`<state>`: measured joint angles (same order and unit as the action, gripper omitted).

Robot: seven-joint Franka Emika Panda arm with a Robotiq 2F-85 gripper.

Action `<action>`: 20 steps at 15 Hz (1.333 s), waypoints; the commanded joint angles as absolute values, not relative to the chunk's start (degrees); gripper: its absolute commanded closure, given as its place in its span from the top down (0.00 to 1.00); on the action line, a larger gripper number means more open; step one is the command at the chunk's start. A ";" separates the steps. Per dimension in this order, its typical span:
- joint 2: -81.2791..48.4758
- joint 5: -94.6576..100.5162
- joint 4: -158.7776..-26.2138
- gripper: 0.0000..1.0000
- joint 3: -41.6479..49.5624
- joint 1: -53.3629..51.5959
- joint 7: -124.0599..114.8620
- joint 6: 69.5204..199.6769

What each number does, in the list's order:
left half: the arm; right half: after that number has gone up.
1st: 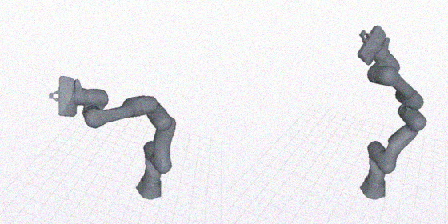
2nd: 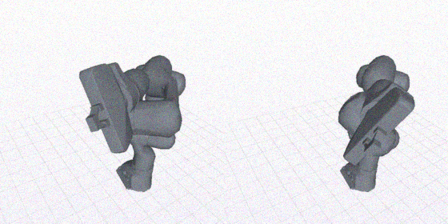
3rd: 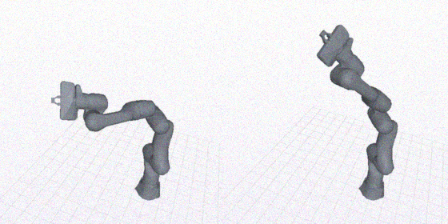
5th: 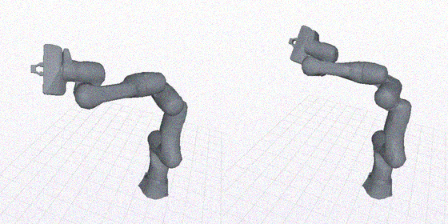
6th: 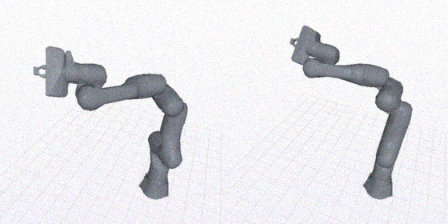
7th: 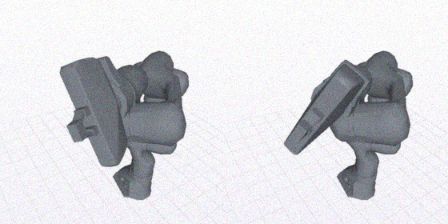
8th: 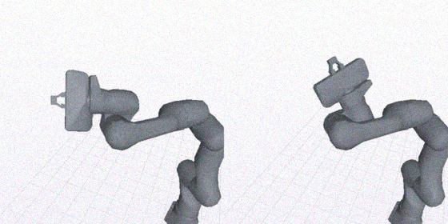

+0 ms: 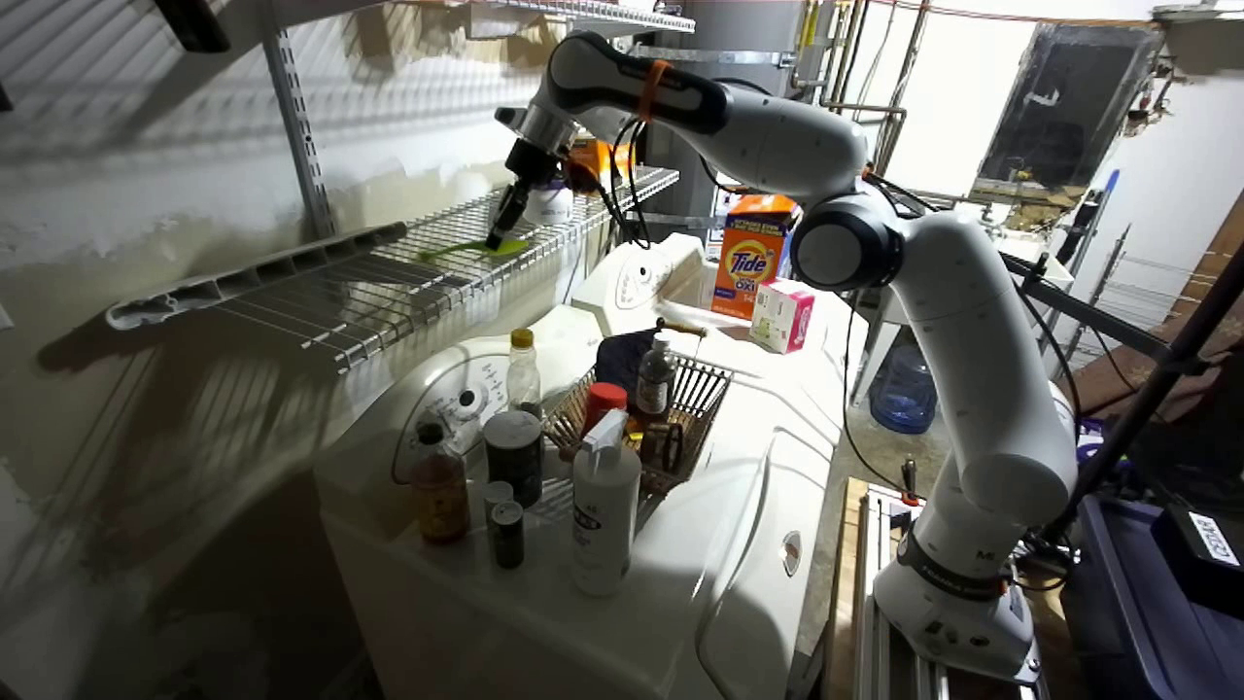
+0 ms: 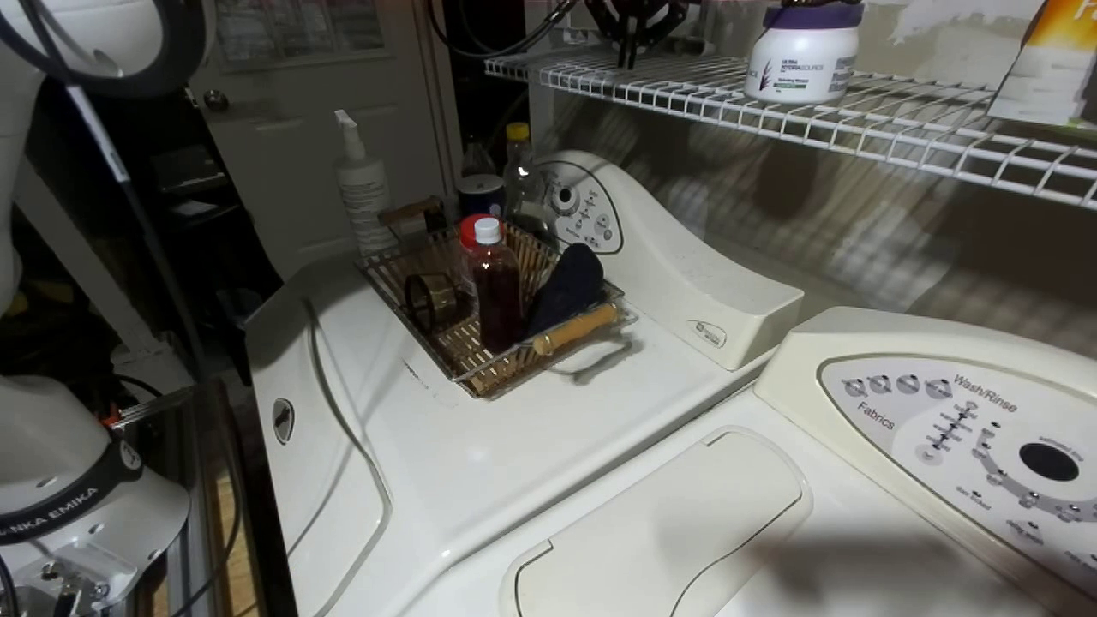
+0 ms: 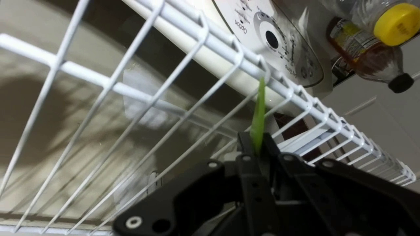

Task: Move the light green object slightly backward

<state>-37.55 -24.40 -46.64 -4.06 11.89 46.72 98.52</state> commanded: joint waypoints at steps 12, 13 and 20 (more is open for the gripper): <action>-39.47 -16.82 -41.92 1.00 0.01 8.84 44.28 105.66; -39.18 -16.09 -42.11 1.00 0.32 8.46 44.20 106.57; -35.18 -13.02 -45.14 1.00 2.24 6.23 42.51 110.68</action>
